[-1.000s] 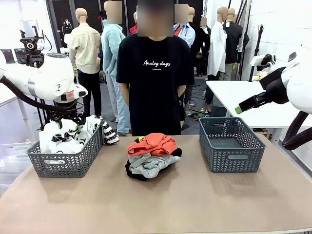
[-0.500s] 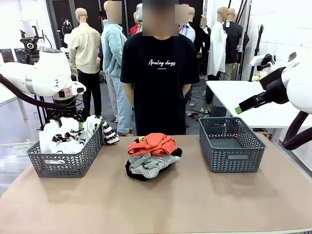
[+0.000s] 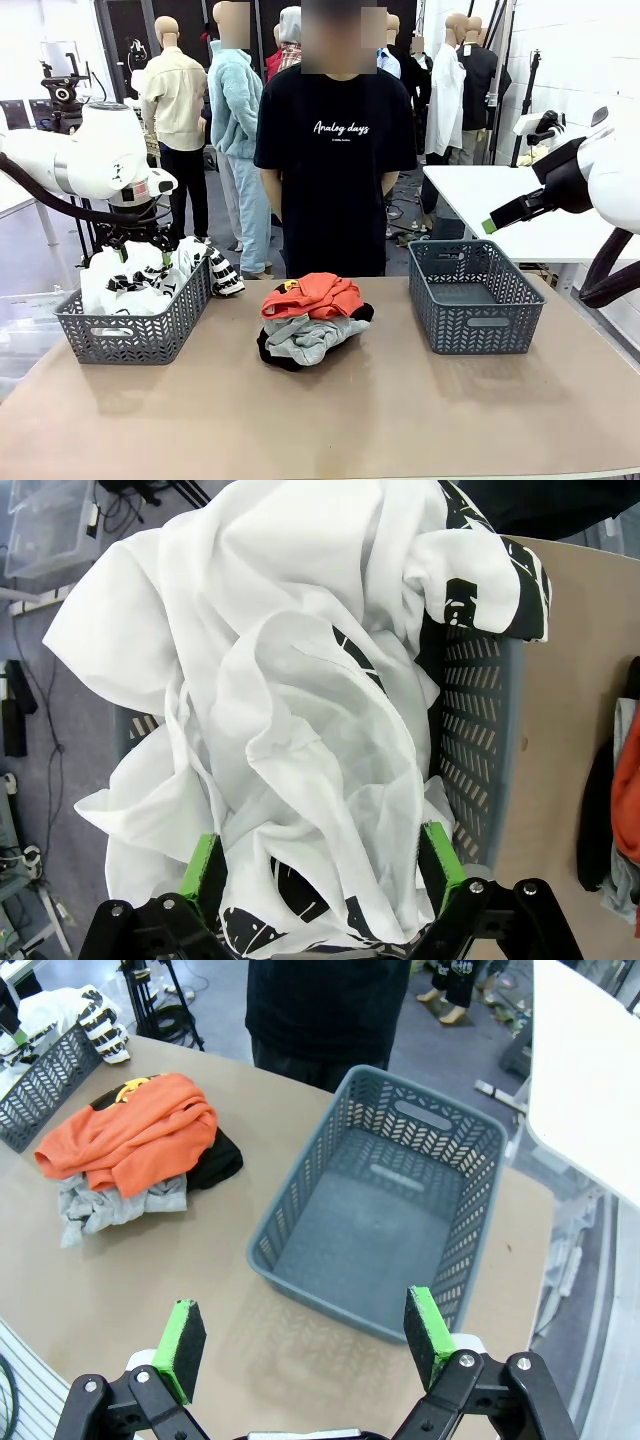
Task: Sort the tops and bottoms.
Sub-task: Lift clothes from the center of the table with your right hand.
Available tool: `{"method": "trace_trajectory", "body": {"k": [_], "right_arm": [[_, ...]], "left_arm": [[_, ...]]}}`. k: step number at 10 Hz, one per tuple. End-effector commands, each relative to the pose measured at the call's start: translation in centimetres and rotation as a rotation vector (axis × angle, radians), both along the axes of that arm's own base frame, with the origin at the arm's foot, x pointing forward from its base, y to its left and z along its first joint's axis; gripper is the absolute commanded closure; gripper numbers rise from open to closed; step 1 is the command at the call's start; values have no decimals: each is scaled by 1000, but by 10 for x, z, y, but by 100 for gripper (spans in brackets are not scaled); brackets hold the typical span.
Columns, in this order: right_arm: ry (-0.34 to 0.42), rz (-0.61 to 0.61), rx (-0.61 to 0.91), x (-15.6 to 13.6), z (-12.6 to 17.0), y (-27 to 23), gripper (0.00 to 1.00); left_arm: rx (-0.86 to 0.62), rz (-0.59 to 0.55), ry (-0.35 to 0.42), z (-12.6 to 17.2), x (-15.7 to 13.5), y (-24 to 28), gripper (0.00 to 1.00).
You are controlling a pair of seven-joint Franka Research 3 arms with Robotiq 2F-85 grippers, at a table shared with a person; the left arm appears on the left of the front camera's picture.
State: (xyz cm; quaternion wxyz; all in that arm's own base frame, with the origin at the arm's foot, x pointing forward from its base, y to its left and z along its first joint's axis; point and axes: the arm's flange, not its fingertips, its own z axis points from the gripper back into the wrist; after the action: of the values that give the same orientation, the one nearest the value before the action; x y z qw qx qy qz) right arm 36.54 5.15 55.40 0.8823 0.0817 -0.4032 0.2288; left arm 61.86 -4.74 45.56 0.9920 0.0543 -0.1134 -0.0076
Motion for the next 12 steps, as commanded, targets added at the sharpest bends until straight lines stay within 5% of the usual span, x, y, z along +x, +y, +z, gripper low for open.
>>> {"method": "trace_trajectory", "body": {"k": [1,4,8,10,12], "right_arm": [[6,6,14,1,-2,-1,0],[6,6,14,1,-2,-1,0],[6,6,14,1,-2,-1,0],[6,6,14,1,-2,-1,0],[6,6,14,1,-2,-1,0]], "left_arm": [[7,2,-8,-1,1,1,0],[0,0,0,0,0,0,0],[-369,-416,-88,105,-43,-33,0],[-388,-666,-70,134,-78,4,0],[-405,-760,-183,153,-110,40,0]]}}
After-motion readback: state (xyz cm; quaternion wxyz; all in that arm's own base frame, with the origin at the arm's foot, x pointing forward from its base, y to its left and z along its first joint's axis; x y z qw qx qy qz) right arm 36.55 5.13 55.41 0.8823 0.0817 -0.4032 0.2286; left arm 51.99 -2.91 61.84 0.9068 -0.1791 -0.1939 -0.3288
